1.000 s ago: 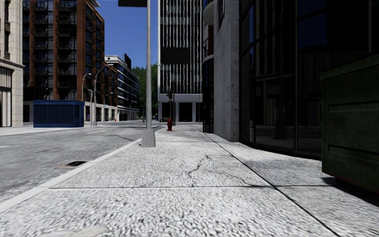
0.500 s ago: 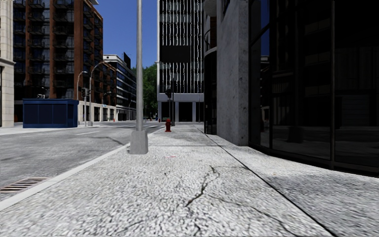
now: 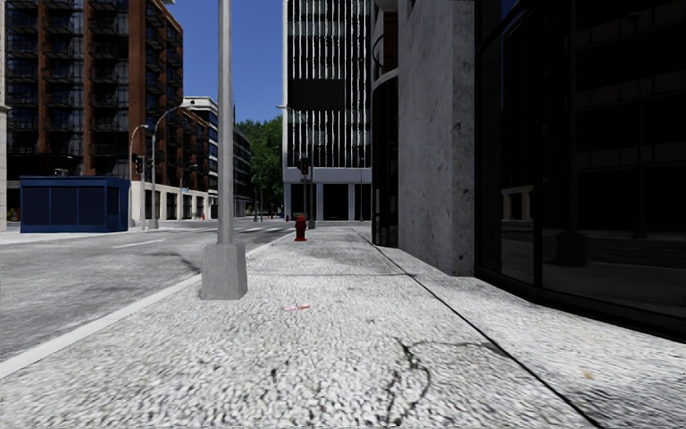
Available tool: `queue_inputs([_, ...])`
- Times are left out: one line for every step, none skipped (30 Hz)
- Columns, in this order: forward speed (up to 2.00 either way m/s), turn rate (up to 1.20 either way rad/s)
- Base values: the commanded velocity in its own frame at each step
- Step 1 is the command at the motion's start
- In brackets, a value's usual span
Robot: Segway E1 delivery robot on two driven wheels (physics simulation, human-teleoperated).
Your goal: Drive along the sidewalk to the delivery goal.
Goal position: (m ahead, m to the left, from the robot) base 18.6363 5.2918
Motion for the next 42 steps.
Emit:
queue_inputs([2.0,0.0])
queue_inputs([2.0,0.0])
queue_inputs([2.0,0.03])
queue_inputs([2.0,0.08])
queue_inputs([2.0,0.08])
queue_inputs([2.0,0.1])
queue_inputs([2.0,0.1])
queue_inputs([2.0,0.1])
queue_inputs([2.0,0.1])
queue_inputs([2.0,0.1])
queue_inputs([2.0,0.13])
queue_inputs([2.0,0.15])
queue_inputs([2.0,0.15])
queue_inputs([2.0,0.17])
queue_inputs([2.0,0.18])
queue_inputs([2.0,0.18])
queue_inputs([2.0,0.18])
queue_inputs([2.0,0.18])
queue_inputs([2.0,0.19])
queue_inputs([2.0,0.21])
queue_inputs([2.0,0.21])
queue_inputs([2.0,0.24])
queue_inputs([2.0,0.24])
queue_inputs([2.0,0.24])
queue_inputs([2.0,0.22])
queue_inputs([2.0,0.2])
queue_inputs([2.0,0.19])
queue_inputs([2.0,0.19])
queue_inputs([2.0,0.0])
queue_inputs([2.0,0.0])
queue_inputs([2.0,0.0])
queue_inputs([2.0,0.0])
queue_inputs([2.0,0.0])
queue_inputs([2.0,0.0])
queue_inputs([2.0,0.0])
queue_inputs([2.0,0.0])
queue_inputs([2.0,0.0])
queue_inputs([2.0,0.0])
queue_inputs([2.0,0.0])
queue_inputs([2.0,0.0])
queue_inputs([2.0,0.0])
queue_inputs([2.0,0.0])
